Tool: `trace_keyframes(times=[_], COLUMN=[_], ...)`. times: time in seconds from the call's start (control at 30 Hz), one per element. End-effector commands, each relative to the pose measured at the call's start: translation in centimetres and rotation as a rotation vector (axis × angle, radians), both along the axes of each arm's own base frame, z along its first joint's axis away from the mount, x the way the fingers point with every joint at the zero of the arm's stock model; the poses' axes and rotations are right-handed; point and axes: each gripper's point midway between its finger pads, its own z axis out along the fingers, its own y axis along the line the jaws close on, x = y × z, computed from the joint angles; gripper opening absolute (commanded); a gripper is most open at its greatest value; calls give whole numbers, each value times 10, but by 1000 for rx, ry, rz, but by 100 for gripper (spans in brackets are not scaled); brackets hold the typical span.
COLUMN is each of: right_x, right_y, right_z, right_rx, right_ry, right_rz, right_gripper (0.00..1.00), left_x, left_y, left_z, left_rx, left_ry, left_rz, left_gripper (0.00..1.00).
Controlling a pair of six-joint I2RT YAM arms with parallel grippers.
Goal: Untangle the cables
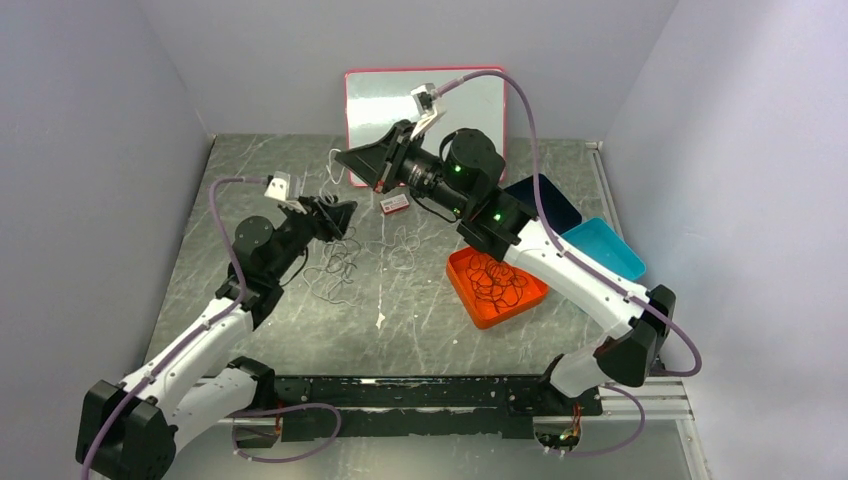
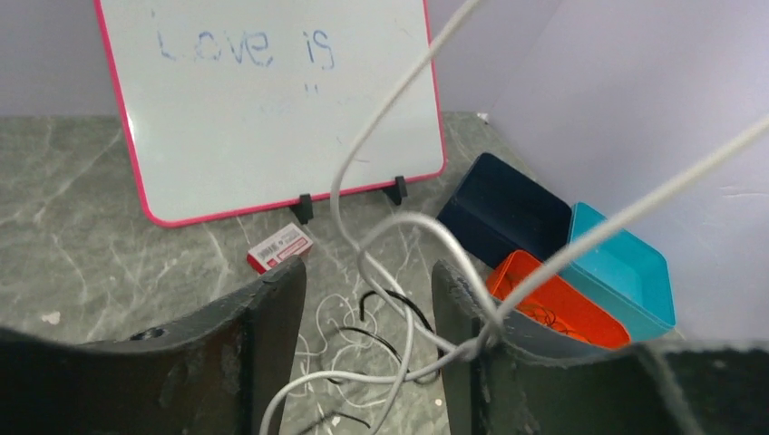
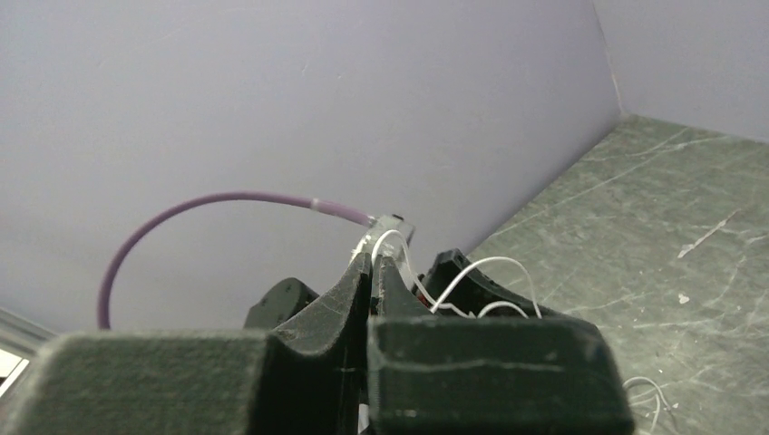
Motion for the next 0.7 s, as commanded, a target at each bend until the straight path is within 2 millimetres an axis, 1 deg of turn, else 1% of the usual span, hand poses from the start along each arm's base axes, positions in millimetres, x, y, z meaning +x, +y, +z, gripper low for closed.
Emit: trace_keyframes(times=[0.0,0.03,0.1,0.27,0.5,0.67], right_x=[-16,-16,-16,-11,-8,-8], right_y=[-16,-19,-22,-32,-52,-61], right_z=[48,49,53,59,76,83], right_rx=[96,99,100,92,84,84], right_ry=[-82,-87,-99,-130,-193,-212], right_rz=[5,-4,-19,-81,-167,-193], right_gripper=[0,0,0,0,0,0], left_x=[-4,-6,-9,-17,-29,-33], left_y=[-3,-3,-1,4,12,17], left_z=[-9,-14,-25,-50,-85,-103], left_rx=[-21,-22,-19,-5,13,11], left_ry=[2,12,32,89,162,199], left_rz=[-30,-29,-26,-17,4,25], left_gripper=[52,48,43,37,31,27])
